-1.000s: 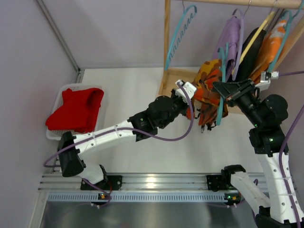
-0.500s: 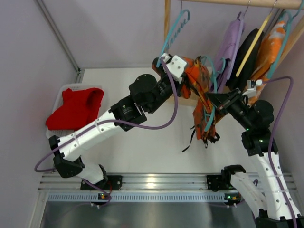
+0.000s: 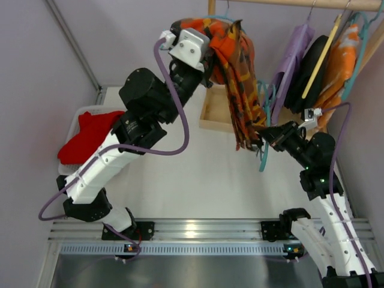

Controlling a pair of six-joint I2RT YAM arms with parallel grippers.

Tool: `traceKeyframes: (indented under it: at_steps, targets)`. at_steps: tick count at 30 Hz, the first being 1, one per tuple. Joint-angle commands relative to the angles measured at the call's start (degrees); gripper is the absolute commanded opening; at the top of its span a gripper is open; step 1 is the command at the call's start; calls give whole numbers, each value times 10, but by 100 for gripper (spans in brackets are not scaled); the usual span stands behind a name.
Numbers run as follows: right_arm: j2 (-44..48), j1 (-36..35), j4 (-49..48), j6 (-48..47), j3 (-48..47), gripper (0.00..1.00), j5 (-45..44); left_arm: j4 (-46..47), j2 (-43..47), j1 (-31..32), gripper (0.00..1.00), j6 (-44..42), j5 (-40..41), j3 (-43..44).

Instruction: Remove the trousers from the hanger

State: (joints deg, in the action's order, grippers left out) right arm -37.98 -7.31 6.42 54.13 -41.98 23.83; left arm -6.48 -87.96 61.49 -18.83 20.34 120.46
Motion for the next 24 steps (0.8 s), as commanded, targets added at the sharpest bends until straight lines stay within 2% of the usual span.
traceKeyframes:
  at_steps: [1, 6, 12, 13, 19, 24]
  targets:
    - [-2, 5, 37, -53, 24, 0, -19, 212, 39, -35, 0, -19, 4, 86]
    - [-2, 6, 44, -61, 30, 0, -13, 209, 65, -112, 0, 20, 15, 96]
    - [-7, 5, 44, -72, 30, 0, -10, 171, 128, -261, 0, 97, 17, 78]
    - [-6, 5, 45, -74, 30, 0, -10, 170, 140, -301, 0, 104, 22, 65]
    - [-10, 6, 49, -93, 16, 0, 2, 160, 272, -452, 0, 90, 53, -85]
    - [-14, 6, 52, -94, 11, 0, 11, 168, 370, -561, 0, 13, 113, -230]
